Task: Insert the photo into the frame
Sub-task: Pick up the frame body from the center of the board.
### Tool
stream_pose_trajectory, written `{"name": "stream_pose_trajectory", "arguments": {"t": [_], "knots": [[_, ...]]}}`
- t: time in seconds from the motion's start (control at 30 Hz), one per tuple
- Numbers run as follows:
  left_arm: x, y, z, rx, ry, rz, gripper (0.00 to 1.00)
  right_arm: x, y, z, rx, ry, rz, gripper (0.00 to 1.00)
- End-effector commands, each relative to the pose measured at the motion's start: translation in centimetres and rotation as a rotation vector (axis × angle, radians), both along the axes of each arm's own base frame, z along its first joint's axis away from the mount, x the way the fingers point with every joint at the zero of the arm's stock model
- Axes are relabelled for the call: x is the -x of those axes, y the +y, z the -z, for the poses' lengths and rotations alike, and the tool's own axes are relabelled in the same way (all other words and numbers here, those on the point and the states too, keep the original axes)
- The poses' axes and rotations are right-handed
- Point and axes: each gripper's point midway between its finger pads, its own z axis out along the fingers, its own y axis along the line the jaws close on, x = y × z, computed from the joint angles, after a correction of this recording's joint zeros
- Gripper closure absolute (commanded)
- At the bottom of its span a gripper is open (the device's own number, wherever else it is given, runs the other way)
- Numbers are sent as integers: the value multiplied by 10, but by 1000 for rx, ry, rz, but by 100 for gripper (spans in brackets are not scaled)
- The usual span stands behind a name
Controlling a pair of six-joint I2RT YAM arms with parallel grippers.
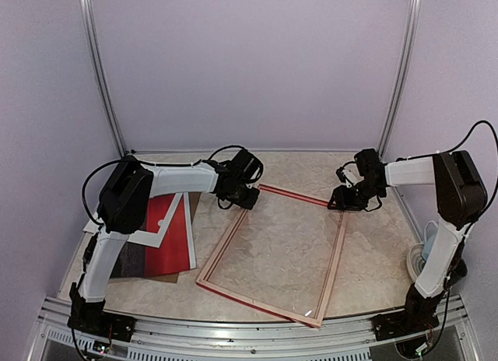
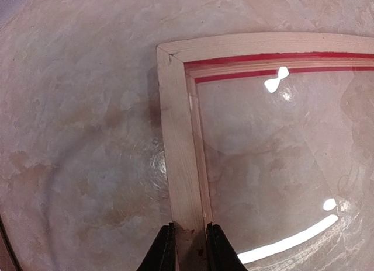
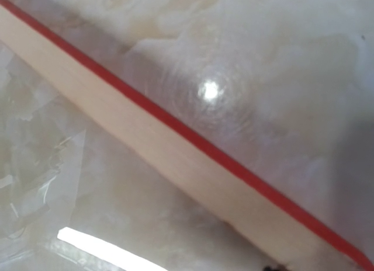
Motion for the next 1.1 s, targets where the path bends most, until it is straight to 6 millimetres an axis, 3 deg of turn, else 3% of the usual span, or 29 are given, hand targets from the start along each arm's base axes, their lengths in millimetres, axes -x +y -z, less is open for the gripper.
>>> {"name": "stream_pose_trajectory", "arguments": {"t": [0.0, 0.13, 0.23, 0.57, 0.77, 0.93, 1.07], "knots": [[-3, 12, 11, -40, -4, -54, 83, 8, -3, 16, 19, 41, -5, 47], [-1, 11, 17, -23, 16, -55, 92, 8, -3, 16, 15, 40, -6, 48], [1, 0, 8, 48, 27, -13, 100, 6, -1, 11, 3, 31, -10, 45], [0, -14, -40, 232, 3, 44, 100, 5, 4, -23, -61, -40, 7, 35], [1, -13, -50, 251, 5, 45, 100, 2, -9, -19, 14, -39, 22, 35], [9, 1, -40, 247, 60, -17, 86, -10, -11, -18, 70, -34, -13, 35], [27, 17, -37, 239, 100, -63, 77, -21, -16, -17, 125, -48, -26, 35]]}}
